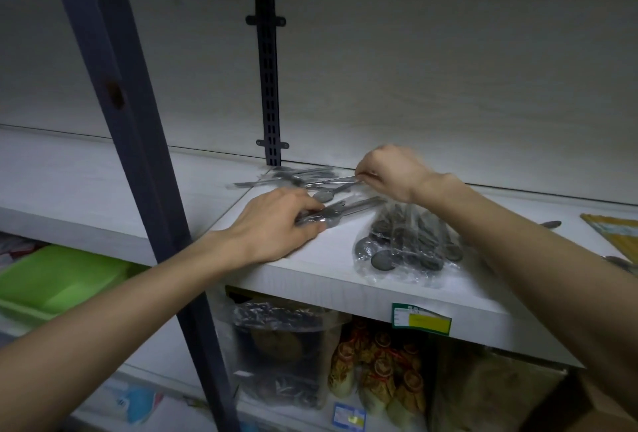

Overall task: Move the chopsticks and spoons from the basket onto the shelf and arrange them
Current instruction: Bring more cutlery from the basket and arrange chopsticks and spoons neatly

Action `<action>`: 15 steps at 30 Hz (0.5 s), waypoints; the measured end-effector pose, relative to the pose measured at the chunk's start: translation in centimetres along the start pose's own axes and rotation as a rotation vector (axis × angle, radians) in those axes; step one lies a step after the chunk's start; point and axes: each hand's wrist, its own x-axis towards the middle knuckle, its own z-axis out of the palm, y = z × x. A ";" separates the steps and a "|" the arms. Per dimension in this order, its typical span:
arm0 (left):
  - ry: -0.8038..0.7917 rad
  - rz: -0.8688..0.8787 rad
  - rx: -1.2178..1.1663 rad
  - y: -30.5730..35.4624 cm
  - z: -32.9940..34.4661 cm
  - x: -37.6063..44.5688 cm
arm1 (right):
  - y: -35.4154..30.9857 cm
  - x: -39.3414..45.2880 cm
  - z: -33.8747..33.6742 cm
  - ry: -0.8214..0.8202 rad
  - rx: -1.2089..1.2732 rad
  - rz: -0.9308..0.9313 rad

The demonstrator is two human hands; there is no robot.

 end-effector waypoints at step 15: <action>-0.062 -0.144 -0.102 4.3 0.3 5.3 | 8.5 -16.2 -9.5 0.407 0.791 0.721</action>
